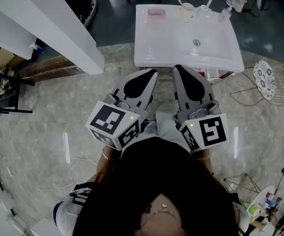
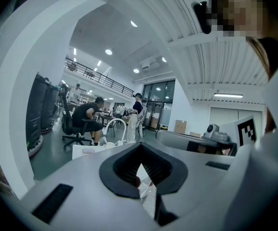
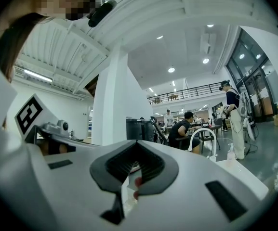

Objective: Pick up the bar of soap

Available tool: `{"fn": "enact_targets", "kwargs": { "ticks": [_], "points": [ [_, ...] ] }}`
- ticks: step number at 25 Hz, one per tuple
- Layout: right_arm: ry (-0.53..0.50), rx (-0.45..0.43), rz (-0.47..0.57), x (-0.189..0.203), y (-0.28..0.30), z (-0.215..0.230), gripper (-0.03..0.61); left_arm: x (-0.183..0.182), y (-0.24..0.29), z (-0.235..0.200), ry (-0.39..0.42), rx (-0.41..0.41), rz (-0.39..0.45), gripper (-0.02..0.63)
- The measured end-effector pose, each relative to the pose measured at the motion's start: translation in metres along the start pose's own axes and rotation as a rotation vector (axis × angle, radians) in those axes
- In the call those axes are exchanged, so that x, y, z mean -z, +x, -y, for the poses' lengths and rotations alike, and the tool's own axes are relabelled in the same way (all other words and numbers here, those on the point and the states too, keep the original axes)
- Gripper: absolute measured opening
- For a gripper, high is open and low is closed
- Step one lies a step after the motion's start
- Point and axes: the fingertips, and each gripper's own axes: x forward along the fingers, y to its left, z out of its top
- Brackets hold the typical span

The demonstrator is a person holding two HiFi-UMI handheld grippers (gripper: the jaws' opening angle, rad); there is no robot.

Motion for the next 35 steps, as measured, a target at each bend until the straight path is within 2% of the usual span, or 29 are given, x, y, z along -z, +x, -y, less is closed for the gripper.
{"fn": "enact_targets", "kwargs": {
  "ticks": [8, 13, 17, 23, 30, 35],
  "points": [
    [-0.011, -0.007, 0.013, 0.002, 0.031, 0.035, 0.008, -0.005, 0.041, -0.021, 0.001, -0.011, -0.002, 0.000],
    [0.016, -0.013, 0.007, 0.007, 0.056, 0.068, 0.008, -0.009, 0.080, -0.039, 0.007, -0.020, -0.017, 0.000],
    [0.006, -0.035, 0.019, 0.009, 0.080, 0.097, 0.008, -0.015, 0.114, -0.053, 0.007, -0.024, -0.027, 0.000],
    [0.019, -0.081, -0.025, 0.015, 0.117, 0.128, 0.009, -0.023, 0.159, -0.076, 0.009, -0.036, -0.045, 0.000],
    [0.015, -0.117, -0.019, 0.028, 0.151, 0.184, 0.008, -0.025, 0.223, -0.096, 0.023, -0.070, -0.046, 0.000],
    [0.016, -0.140, -0.006, 0.022, 0.169, 0.210, 0.009, -0.035, 0.250, -0.103, 0.030, -0.092, -0.048, 0.000]
  ]
}}
